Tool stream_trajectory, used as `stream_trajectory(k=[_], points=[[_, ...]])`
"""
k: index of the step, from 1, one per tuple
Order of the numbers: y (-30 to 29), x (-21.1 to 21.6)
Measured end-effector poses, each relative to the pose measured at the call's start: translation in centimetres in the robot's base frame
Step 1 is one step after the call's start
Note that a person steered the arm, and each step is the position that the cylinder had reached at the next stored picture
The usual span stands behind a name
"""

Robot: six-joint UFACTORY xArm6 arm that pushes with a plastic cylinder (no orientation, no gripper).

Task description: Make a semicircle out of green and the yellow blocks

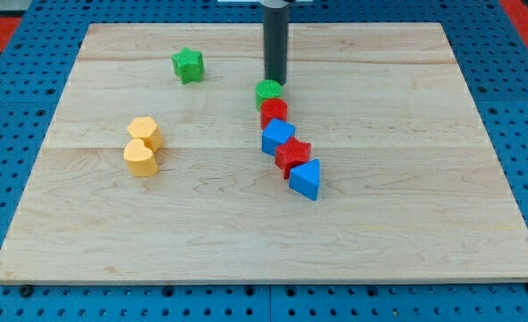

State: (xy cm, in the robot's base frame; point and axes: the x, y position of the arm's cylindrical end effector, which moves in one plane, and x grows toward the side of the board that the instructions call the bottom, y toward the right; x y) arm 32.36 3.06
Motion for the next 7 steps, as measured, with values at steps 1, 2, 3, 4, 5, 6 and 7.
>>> stream_trajectory(k=[1, 2, 3, 4, 5, 6, 7], points=[[5.2, 0.3], [6.4, 1.5], [3.3, 1.6], [-2.1, 1.6], [-8.0, 2.0], [-13.2, 2.1], [-14.3, 1.7]])
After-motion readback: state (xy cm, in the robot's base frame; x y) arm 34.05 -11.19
